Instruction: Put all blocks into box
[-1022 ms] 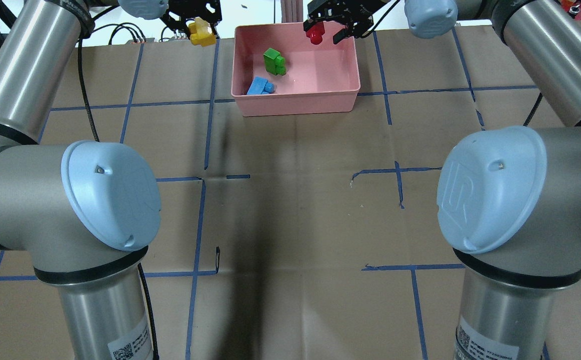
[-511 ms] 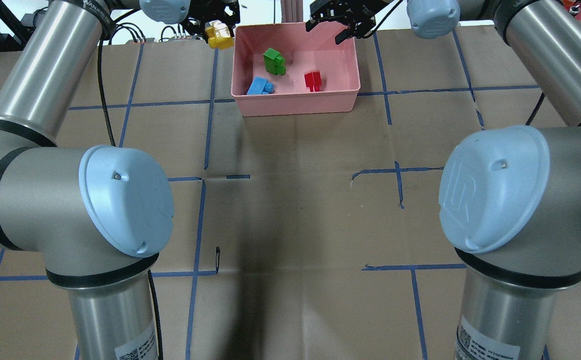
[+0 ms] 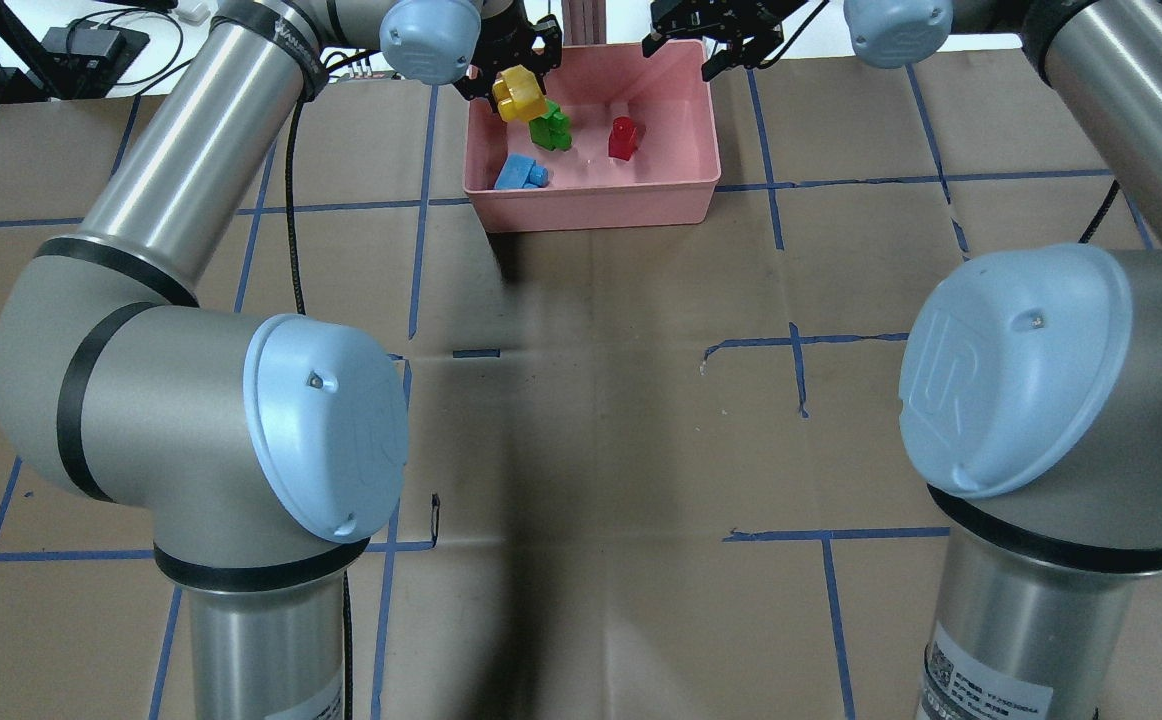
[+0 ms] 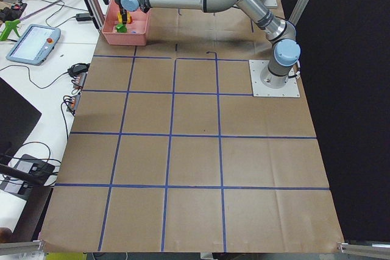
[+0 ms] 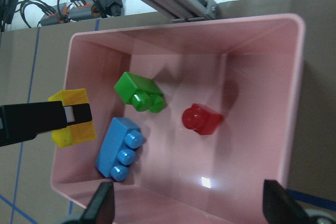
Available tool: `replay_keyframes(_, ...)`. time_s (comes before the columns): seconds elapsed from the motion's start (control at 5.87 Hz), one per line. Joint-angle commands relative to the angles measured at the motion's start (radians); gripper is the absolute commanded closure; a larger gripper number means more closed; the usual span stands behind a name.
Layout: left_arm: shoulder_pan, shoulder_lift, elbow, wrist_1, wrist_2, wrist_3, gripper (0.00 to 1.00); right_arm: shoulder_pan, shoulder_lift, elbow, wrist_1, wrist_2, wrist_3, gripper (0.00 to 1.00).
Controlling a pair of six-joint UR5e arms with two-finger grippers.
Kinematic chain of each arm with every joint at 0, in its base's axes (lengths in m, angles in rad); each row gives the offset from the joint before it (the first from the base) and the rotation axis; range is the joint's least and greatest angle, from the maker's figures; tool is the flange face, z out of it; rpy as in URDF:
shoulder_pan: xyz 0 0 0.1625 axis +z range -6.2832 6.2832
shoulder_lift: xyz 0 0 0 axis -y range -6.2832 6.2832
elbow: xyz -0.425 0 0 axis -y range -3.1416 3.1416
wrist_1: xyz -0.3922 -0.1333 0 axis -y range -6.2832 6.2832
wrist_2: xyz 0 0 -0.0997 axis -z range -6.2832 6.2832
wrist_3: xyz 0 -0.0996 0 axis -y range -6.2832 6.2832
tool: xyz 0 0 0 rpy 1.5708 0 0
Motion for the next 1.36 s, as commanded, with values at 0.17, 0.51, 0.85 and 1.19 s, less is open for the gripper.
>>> replay_keyframes(0.17,-0.011,-0.010,0.001,0.060,0.028,0.006,0.01,-0.135,-0.074,0.006,0.153,-0.189,-0.117,0.00)
replay_keyframes(0.51,0.041,0.091,-0.025,0.006,0.036,0.244,0.01,-0.131,-0.166,0.023,0.253,-0.557,-0.118,0.00)
replay_keyframes(0.85,0.113,0.233,-0.103,-0.188,0.036,0.444,0.01,-0.038,-0.276,0.058,0.374,-0.582,-0.099,0.00)
replay_keyframes(1.19,0.147,0.460,-0.359,-0.264,0.034,0.546,0.01,0.048,-0.523,0.409,0.290,-0.668,-0.001,0.00)
